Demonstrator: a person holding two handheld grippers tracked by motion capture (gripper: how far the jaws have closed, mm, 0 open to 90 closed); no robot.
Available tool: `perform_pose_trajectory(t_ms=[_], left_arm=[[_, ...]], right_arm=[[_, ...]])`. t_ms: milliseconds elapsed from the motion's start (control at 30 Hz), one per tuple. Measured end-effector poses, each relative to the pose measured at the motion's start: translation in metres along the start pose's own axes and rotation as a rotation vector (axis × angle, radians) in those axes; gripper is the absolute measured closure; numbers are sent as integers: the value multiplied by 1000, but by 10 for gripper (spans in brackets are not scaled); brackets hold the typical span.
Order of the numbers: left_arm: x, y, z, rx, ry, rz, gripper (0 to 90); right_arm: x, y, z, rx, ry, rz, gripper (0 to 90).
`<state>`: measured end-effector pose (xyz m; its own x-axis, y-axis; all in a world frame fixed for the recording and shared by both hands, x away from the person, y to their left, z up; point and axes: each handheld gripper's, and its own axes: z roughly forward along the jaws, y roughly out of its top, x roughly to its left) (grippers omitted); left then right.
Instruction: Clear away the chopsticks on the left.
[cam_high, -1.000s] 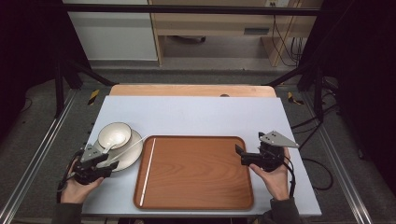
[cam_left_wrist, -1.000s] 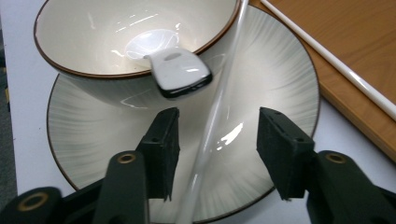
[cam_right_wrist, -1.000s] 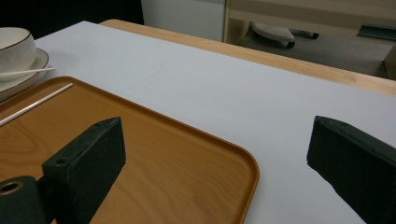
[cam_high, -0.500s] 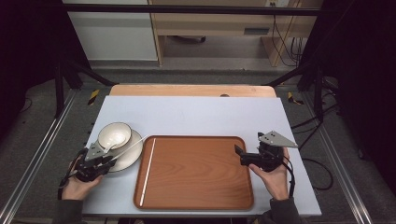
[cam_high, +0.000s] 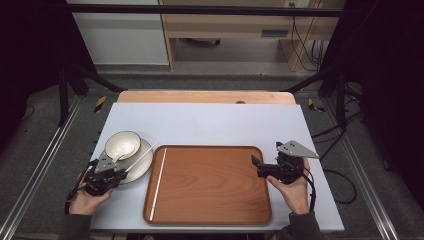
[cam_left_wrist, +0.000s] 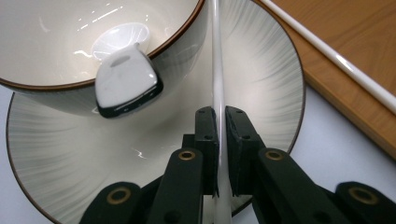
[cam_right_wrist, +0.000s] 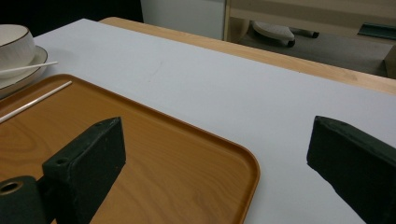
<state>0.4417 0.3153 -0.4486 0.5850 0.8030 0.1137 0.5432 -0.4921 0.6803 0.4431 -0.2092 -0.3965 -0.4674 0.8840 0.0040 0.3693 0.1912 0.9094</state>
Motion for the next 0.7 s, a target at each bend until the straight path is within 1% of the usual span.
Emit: perform_pose_trajectory(t_ms=[67,167,300,433,467,567,700], left_arm=[[-3,2,-1,-16,-1,-11,838],[-6,5,-4,-24,-2,-8,838],[-12,9,-9,-34,7,-10,839],[-18,14,-12,-52,-4,-11,840],[-19,15,-13,-49,-3,-10,840],[-24,18,-15,-58,-5,-16,839],[-31,22,-17,-81,-3,-28,840]], right_arm=[[0,0,0,-1,0,-2,47],[0,0,0,-2,-1,0,47],[0,0,-1,-4,1,1,46],[-1,0,-1,-6,1,5,46],[-1,0,-1,-7,-1,3,46],[-1,1,-2,-8,-2,0,46],[-1,1,-2,-8,-1,3,46]])
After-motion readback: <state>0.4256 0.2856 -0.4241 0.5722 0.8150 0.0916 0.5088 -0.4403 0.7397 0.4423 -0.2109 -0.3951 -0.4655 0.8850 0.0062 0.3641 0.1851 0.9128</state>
